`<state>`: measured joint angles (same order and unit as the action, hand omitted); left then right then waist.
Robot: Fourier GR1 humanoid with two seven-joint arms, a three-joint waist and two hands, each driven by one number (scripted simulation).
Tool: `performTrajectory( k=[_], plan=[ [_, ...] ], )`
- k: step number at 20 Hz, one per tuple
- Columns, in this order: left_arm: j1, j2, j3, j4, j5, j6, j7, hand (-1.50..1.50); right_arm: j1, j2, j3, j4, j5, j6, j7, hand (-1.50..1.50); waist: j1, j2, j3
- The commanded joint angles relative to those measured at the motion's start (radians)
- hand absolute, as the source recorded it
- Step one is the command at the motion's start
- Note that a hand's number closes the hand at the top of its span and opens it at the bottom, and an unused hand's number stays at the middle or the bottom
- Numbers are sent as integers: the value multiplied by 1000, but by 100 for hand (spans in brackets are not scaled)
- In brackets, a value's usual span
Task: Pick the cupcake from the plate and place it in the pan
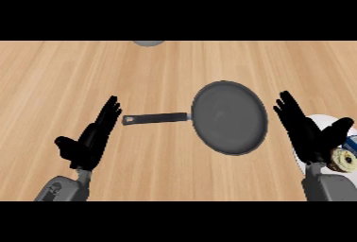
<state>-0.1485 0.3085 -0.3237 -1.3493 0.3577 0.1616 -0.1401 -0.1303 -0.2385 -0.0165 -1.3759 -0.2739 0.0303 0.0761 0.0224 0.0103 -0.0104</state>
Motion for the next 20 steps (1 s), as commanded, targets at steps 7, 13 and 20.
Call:
performTrajectory(
  k=[7,13,20],
  plan=[
    [60,174,121,113,-59,120,128,0,-87,30,-281,-108,-336,111,-244,-150,-106,-51,62],
    [35,301,177,142,-75,121,236,0,80,-241,-412,96,-219,330,-436,150,-49,-7,18],
    [18,266,148,104,-127,139,282,0,85,-459,-425,300,-22,606,-746,-150,-18,-8,13]
  ],
)
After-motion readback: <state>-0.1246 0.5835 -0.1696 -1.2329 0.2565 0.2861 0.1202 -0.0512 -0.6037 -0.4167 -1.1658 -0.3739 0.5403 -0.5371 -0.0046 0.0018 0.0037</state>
